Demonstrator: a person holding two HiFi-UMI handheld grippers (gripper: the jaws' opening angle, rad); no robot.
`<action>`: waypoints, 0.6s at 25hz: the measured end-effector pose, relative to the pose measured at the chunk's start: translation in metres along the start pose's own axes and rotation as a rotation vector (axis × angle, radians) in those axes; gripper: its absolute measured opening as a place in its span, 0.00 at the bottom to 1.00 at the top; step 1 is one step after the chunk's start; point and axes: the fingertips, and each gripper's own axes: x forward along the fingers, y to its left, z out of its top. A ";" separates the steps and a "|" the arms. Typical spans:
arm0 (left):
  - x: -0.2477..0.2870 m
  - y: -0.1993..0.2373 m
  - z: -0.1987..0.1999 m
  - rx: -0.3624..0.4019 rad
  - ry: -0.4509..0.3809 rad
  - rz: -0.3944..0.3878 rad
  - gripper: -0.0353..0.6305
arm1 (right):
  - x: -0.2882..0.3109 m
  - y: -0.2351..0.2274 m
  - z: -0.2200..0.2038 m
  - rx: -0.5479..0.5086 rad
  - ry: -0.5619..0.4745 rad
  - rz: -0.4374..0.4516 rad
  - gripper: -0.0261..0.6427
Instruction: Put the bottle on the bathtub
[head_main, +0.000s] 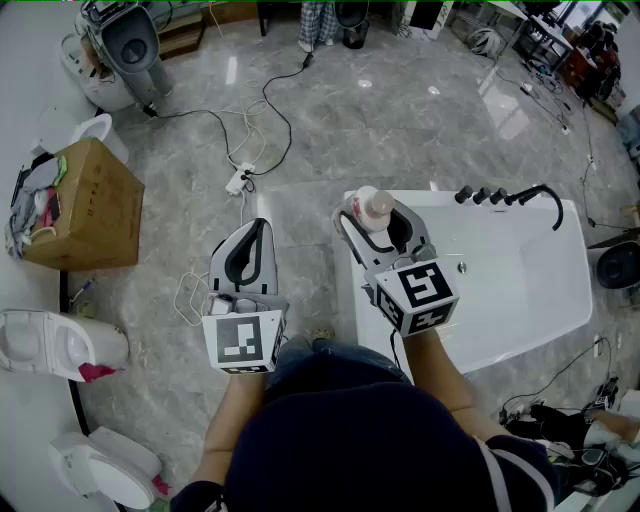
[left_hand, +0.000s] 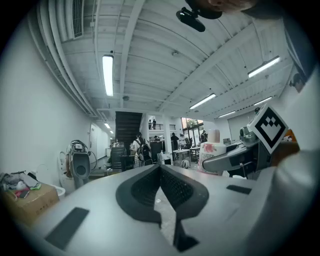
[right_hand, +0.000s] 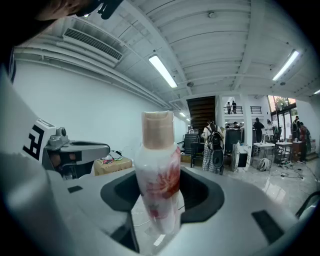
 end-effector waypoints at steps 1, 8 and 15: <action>0.004 -0.002 0.000 0.004 -0.001 -0.002 0.09 | 0.001 -0.003 0.000 0.001 -0.003 0.001 0.40; 0.033 0.002 -0.003 0.010 0.006 -0.010 0.09 | 0.020 -0.023 0.005 -0.003 -0.021 -0.008 0.40; 0.089 0.049 -0.014 -0.015 -0.008 -0.020 0.09 | 0.081 -0.042 0.015 -0.028 -0.009 -0.029 0.40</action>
